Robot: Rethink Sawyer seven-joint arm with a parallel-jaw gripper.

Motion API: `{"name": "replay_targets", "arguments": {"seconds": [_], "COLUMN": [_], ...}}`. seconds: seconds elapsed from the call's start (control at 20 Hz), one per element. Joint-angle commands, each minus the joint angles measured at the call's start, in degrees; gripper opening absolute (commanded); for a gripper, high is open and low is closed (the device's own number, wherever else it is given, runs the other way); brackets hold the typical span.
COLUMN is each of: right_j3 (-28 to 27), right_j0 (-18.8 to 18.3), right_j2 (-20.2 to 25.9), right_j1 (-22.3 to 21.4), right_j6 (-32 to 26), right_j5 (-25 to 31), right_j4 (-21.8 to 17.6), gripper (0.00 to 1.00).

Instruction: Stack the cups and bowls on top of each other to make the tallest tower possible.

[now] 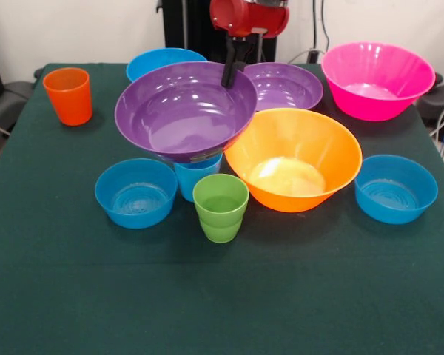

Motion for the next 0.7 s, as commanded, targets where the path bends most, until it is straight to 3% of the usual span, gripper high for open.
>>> {"name": "replay_targets", "arguments": {"seconds": [0.05,0.7], "right_j3": [-3.1,-9.1], "right_j0": [1.6,8.6], "right_j2": [0.4,-5.3], "right_j1": [3.0,7.2], "right_j6": [9.2,14.3], "right_j5": [-3.5,-2.4], "right_j4": [0.6,2.0], "gripper": [0.00,0.00]}}
